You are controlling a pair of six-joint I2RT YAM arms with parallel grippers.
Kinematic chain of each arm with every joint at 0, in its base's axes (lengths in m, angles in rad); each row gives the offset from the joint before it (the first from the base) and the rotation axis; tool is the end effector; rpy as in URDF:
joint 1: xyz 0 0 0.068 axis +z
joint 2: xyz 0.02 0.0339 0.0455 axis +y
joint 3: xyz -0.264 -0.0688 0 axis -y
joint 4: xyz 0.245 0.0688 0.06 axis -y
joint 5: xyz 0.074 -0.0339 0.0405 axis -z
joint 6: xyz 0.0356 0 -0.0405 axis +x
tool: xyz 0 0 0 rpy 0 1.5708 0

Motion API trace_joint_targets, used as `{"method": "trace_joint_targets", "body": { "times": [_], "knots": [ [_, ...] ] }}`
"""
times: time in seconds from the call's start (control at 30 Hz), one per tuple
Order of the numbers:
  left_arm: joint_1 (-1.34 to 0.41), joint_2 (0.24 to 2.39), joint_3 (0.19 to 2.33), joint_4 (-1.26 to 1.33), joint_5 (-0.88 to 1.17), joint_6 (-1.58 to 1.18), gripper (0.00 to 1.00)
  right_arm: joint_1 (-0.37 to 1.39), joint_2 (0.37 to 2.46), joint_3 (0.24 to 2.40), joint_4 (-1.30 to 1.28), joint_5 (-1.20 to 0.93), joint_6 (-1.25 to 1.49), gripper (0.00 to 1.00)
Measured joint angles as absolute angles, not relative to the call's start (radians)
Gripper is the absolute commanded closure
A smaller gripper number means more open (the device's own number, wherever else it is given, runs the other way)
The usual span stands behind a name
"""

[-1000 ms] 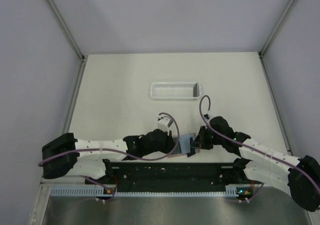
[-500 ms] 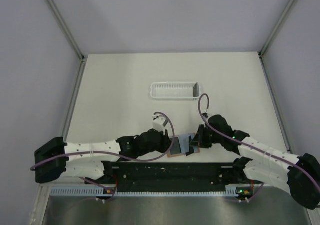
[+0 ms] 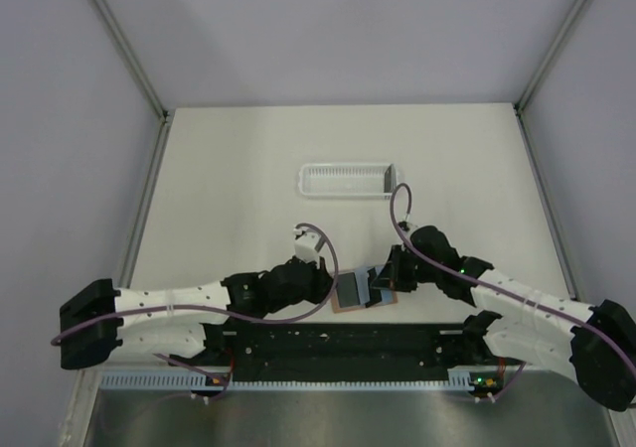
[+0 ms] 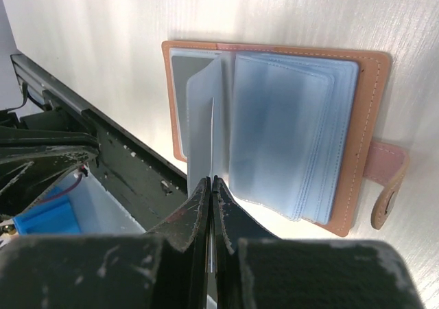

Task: Put the credit cards into the card holder
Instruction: Turn over the card holder at the center of the board.

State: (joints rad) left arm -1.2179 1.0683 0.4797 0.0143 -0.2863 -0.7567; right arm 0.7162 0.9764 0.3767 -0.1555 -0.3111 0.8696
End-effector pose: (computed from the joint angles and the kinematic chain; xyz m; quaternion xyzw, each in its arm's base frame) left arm 0.0857 -0.2037 0.2000 0.1323 0.8620 -0.3257 0.3652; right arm 0.1338 0.1309 0.1695 0.0082 0.9090 0.3789 0.1736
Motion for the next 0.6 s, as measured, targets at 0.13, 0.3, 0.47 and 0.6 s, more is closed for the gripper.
{"method": "trace_joint_targets", "body": {
  "times": [0.13,0.3,0.47,0.6],
  "knots": [
    [-1.218,1.032,0.469,0.004,-0.308,-0.757,1.0,0.72,0.989,0.377,-0.142,-0.311,0.876,1.0],
    [-1.218,1.012,0.459,-0.01,-0.33,-0.757,1.0,0.734,1.016,0.382,-0.126,-0.312,0.881,1.0],
    [-1.218,1.002,0.457,-0.029,-0.341,-0.757,1.0,0.756,1.064,0.409,-0.093,-0.314,0.885,1.0],
    [-1.218,0.997,0.455,-0.031,-0.349,-0.757,1.0,0.773,1.122,0.424,-0.052,-0.316,0.888,1.0]
  ]
}}
